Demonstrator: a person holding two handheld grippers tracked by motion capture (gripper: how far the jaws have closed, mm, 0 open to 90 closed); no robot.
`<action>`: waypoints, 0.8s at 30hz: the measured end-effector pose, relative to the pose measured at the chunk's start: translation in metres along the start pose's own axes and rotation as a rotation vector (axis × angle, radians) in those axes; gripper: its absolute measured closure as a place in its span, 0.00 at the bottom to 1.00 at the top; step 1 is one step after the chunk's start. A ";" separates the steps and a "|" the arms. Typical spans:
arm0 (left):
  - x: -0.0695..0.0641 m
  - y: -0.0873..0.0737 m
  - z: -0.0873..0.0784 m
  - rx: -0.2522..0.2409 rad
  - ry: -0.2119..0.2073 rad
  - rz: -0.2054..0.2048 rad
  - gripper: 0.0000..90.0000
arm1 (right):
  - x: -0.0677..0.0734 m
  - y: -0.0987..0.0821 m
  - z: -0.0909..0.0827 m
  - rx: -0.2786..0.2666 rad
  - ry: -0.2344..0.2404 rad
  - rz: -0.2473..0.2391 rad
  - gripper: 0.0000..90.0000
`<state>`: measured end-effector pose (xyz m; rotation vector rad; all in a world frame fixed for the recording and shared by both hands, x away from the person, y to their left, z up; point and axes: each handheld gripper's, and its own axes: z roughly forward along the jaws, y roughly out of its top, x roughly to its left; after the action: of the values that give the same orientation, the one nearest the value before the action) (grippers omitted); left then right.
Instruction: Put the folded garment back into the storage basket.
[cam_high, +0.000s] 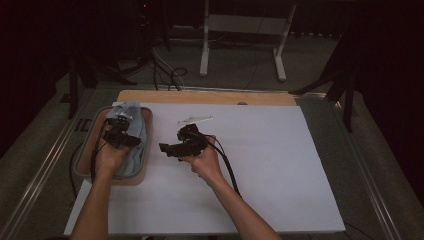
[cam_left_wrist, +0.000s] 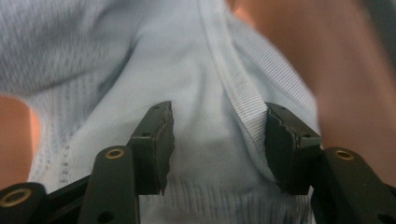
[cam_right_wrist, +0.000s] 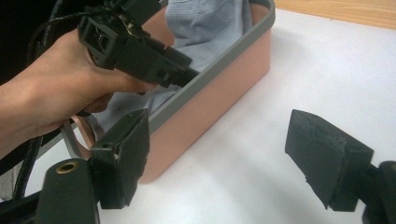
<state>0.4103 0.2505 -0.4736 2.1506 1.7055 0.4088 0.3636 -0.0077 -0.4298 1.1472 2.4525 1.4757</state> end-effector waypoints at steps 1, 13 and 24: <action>0.000 0.000 0.000 0.006 -0.001 -0.004 0.52 | -0.001 0.000 -0.001 0.000 -0.004 0.001 0.24; 0.010 0.000 -0.022 -0.168 -0.079 -0.094 0.22 | -0.011 -0.004 -0.015 -0.016 -0.016 -0.010 0.24; 0.009 -0.007 -0.059 -0.347 -0.141 -0.086 0.01 | -0.014 -0.006 -0.029 -0.032 -0.022 -0.034 0.20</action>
<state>0.3800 0.2667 -0.4245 1.8073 1.5166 0.4775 0.3587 -0.0397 -0.4232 1.1044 2.4121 1.4800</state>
